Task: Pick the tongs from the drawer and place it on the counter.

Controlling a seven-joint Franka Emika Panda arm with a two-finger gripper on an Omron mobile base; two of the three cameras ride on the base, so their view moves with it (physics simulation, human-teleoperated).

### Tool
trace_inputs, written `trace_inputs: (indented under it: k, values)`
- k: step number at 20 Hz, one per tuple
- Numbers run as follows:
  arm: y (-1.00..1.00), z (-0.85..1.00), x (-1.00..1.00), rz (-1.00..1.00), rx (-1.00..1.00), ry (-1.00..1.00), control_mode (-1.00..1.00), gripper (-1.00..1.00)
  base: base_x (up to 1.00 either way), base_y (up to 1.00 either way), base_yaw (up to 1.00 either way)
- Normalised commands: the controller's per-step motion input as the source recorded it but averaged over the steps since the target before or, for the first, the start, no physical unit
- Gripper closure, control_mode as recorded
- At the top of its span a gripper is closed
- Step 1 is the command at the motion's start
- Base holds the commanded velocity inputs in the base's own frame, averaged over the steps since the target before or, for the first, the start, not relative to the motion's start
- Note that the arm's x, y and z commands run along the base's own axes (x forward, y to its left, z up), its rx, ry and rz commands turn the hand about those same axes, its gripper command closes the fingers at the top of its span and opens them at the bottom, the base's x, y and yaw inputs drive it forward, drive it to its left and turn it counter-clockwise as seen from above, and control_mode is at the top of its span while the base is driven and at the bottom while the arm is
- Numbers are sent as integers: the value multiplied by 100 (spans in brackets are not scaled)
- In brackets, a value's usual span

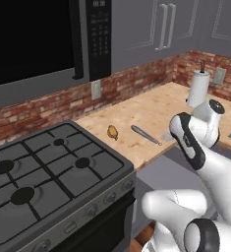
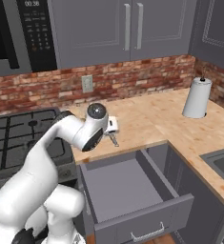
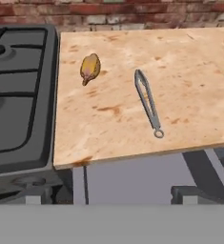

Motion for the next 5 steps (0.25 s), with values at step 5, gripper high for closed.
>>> trace_inputs:
  k: [5]
  values:
    - [3, 40, -100, -5, 0, -18, -100, -100, 0, 0, 0]
